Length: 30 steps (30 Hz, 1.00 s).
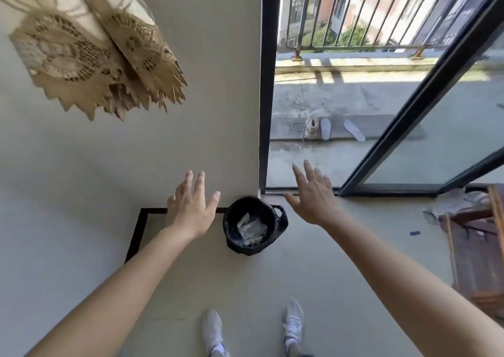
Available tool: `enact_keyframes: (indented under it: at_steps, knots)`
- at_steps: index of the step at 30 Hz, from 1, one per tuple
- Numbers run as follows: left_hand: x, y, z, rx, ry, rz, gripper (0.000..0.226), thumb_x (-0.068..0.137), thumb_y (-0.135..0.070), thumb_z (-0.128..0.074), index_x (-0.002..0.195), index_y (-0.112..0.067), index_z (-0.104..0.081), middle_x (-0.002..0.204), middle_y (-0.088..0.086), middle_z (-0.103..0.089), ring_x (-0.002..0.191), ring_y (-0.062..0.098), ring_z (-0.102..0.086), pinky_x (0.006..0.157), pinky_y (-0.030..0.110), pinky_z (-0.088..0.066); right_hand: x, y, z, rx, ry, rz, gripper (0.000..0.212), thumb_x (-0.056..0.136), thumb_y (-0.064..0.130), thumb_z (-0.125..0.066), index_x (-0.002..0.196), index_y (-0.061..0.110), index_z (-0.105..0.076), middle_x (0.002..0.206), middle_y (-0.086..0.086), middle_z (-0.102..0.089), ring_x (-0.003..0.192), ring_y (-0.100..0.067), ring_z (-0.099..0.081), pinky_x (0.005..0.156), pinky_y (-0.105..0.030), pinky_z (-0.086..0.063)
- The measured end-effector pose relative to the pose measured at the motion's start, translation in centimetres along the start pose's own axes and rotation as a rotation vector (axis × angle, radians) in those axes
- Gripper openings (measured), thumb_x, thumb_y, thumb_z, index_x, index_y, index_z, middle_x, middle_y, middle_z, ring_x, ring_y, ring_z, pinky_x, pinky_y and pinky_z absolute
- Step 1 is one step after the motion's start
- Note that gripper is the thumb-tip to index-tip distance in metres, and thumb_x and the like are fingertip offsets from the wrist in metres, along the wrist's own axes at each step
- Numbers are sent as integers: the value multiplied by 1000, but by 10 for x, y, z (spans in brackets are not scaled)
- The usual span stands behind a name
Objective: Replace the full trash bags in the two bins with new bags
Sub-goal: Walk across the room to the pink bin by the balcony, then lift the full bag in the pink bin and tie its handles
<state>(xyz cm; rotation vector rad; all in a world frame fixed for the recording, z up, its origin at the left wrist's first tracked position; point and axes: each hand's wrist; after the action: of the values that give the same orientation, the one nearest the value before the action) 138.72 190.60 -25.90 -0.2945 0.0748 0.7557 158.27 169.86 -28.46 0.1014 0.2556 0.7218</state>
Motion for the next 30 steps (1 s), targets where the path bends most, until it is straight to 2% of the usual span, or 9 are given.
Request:
enact_keyframes:
  at_steps: [6,9,12,18,20,23,26,28,30]
  knots:
    - [64,35,-80,-72,141,-7,68,100,-51,-33,156,-18,-13,164,12,-6,149,30,-12,118,47,-18,34,-2,-83,30,77,-117,78,97,57,-41,159,22,-8,166,-12,-3,150,-35,-13,118,-50,-15]
    - [95,56,-156,-240,156,58,69,99,-51,-36,155,-15,-17,162,14,-12,150,27,-10,120,43,-14,62,-11,-155,74,102,-148,76,97,56,-43,158,21,-13,165,-13,-8,147,-34,-20,116,-48,-18]
    - [116,79,-252,-233,201,108,71,97,-54,-33,155,-15,-17,162,13,-16,149,28,-15,119,45,-19,91,-25,-244,132,144,-193,76,97,55,-45,157,21,-14,164,-15,-13,147,-34,-22,117,-47,-20]
    - [151,118,-455,-397,238,362,67,100,-51,-31,154,-12,-19,159,13,-24,145,29,-25,116,42,-21,135,-67,-433,336,164,-329,83,96,59,-44,158,18,-8,165,-14,-10,152,-28,-11,121,-44,-15]
    - [163,133,-515,-507,191,513,60,102,-48,-29,149,-10,-31,154,14,-34,138,30,-36,111,41,-28,147,-84,-488,428,132,-379,85,95,61,-45,158,19,-8,165,-13,-9,152,-26,-8,121,-43,-12]
    - [181,159,-599,-743,50,757,43,99,-39,-28,113,-5,-50,117,21,-57,99,34,-53,82,39,-40,171,-103,-557,673,9,-509,95,92,64,-51,158,17,-3,166,-10,-5,153,-22,-1,122,-40,-7]
    - [202,180,-660,-1044,86,927,44,96,-49,-32,117,-14,-51,111,10,-53,106,31,-51,92,46,-45,204,-119,-608,1091,-110,-693,112,81,70,-62,158,22,3,166,-3,-9,152,-18,-12,121,-43,-15]
    - [217,193,-690,-1252,235,888,67,87,-69,-37,134,-23,-49,124,1,-54,116,23,-48,103,52,-39,226,-132,-635,1404,-47,-726,114,71,78,-66,157,24,-14,158,1,-35,143,-19,-37,112,-49,-36]
    - [226,201,-711,-1412,385,703,69,83,-76,-38,132,-30,-56,126,-5,-63,118,20,-55,103,53,-40,243,-140,-656,1644,124,-503,81,82,73,-59,145,24,-48,140,0,-59,132,-22,-54,103,-48,-45]
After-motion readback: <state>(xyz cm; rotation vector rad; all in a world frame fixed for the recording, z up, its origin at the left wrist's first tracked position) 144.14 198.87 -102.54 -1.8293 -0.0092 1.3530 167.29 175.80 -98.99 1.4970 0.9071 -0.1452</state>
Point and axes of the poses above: each hand's wrist, its own x-axis towards the middle knuckle, its own z-axis out of the back of the hand, y = z × x
